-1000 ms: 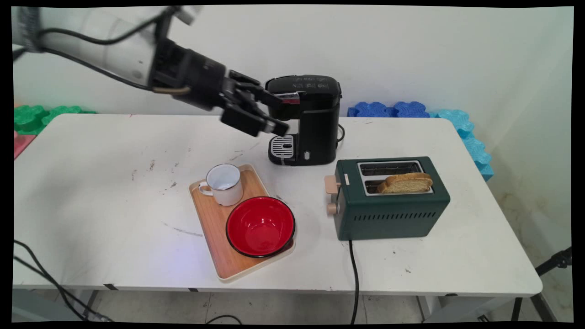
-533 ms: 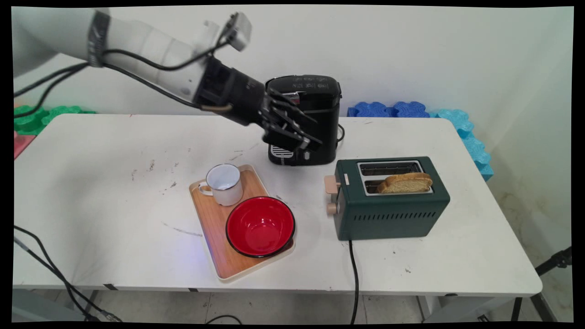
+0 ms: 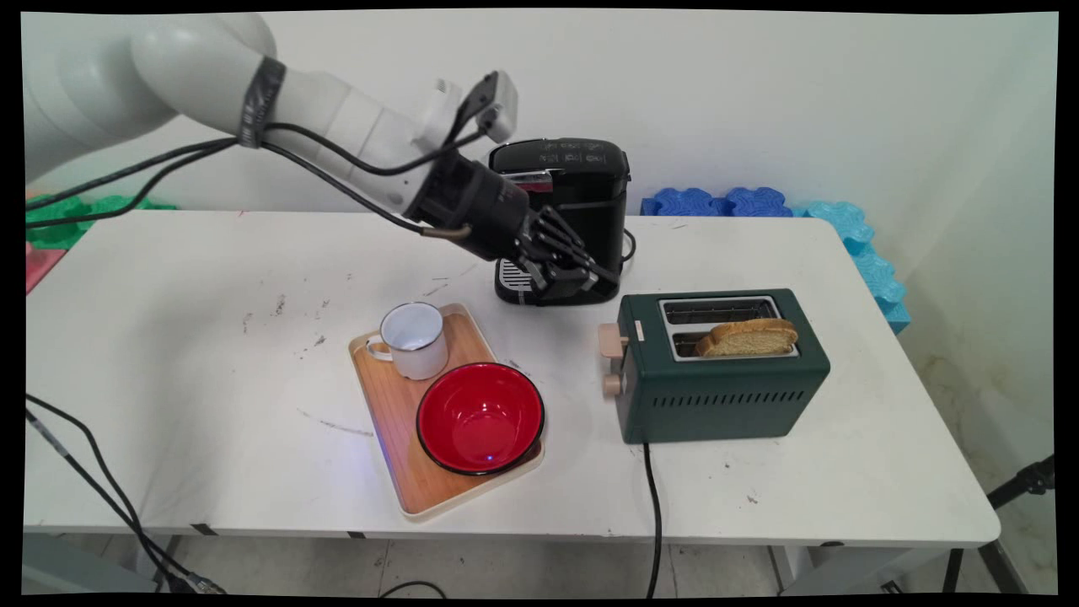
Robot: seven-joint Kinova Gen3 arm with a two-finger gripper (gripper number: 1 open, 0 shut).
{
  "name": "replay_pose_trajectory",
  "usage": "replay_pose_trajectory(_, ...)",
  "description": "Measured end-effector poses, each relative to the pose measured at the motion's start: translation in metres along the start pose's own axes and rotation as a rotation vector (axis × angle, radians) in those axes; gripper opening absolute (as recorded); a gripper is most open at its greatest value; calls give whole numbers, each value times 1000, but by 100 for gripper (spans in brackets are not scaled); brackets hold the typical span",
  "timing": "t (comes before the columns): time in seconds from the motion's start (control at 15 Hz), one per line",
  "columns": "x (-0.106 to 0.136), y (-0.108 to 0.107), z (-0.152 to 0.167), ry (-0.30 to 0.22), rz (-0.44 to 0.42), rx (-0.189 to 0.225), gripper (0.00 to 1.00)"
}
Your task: Press the toaster switch
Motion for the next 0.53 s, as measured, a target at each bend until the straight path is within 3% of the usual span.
replay_pose_trajectory(0.53, 0, -6, 22, -61, 10, -19, 0)
